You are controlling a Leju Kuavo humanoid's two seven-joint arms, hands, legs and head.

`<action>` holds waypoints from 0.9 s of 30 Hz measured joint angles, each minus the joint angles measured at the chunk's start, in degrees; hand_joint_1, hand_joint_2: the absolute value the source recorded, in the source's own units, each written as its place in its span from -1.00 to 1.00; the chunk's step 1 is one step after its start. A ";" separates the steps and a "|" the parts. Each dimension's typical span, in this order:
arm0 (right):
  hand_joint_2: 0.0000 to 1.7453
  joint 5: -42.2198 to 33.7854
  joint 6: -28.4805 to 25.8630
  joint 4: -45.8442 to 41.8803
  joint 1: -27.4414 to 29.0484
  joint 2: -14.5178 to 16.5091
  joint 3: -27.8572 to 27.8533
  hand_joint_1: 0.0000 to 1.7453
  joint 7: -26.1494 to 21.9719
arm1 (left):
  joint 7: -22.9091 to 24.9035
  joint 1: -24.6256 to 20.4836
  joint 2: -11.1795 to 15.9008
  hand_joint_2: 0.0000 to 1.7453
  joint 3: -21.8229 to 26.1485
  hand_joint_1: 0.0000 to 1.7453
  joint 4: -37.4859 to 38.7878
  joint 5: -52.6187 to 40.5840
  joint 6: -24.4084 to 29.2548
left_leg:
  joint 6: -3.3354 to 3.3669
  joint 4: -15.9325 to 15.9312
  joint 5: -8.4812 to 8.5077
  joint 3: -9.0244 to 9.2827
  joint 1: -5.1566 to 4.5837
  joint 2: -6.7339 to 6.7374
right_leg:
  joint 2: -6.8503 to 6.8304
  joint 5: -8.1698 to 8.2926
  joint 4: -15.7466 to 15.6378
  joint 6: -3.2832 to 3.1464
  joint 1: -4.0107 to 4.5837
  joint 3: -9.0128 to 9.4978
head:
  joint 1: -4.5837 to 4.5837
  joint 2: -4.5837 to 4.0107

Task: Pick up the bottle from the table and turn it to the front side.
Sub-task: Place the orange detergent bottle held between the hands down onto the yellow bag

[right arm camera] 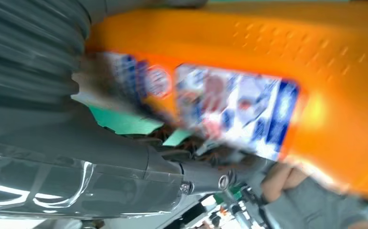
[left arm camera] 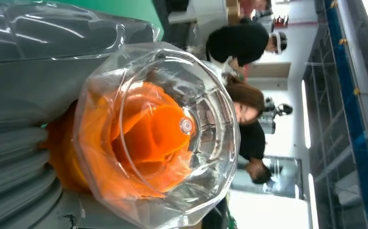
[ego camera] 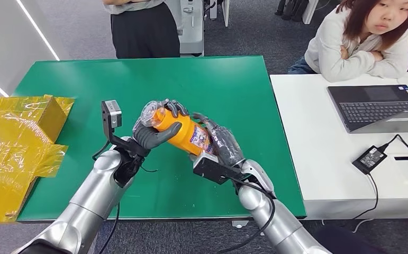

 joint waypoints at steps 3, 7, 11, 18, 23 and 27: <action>1.00 -1.93 -0.75 -2.52 1.95 -1.36 -1.69 -1.00 -0.68 | -3.12 -0.85 0.38 1.00 -0.01 1.00 -0.58 -9.86 9.26 | 0.00 0.01 0.00 0.00 0.00 0.00 | 0.00 0.00 0.00 0.00 0.00 0.00 | 0.00 0.00; 1.00 -3.33 -0.86 -6.49 5.13 -2.87 -3.86 -1.00 -2.13 | -5.34 -2.63 1.39 1.00 -0.01 1.00 -1.34 -25.70 20.87 | 0.00 0.00 0.00 0.00 0.00 0.00 | 0.00 0.00 0.00 0.00 0.00 0.00 | -0.01 0.00; 1.00 -3.49 -0.60 -9.57 6.81 -3.55 -4.99 -1.00 -2.75 | -5.45 -4.10 1.81 1.00 -0.01 1.00 -1.37 -34.03 26.30 | 0.00 0.00 0.00 0.00 0.00 0.02 | 0.02 0.00 0.00 0.00 0.00 0.00 | 0.00 0.00; 1.00 -2.06 -1.32 -13.48 8.49 -4.24 -5.08 -1.00 -3.39 | 6.29 -6.73 3.61 1.00 -3.74 1.00 -1.00 -73.62 50.42 | 0.00 0.00 0.00 -0.01 0.01 0.02 | 0.01 0.00 0.01 0.00 0.01 -0.03 | -0.01 0.00; 1.00 -1.59 -2.31 -17.20 9.73 -4.96 -4.61 -1.00 -2.87 | 17.60 -11.33 6.09 1.00 -9.98 1.00 0.71 -103.83 54.41 | -0.01 -0.01 0.00 -0.01 0.01 0.06 | 0.05 0.01 0.01 -0.01 0.01 -0.01 | 0.01 0.00; 1.00 -1.60 -2.63 -18.73 10.82 -5.55 -4.54 -1.00 -2.85 | 19.52 -13.95 7.50 1.00 -13.56 1.00 2.64 -103.90 54.36 | -0.01 0.00 0.00 0.00 0.00 0.12 | 0.12 0.02 0.01 -0.02 0.00 -0.02 | -0.01 0.00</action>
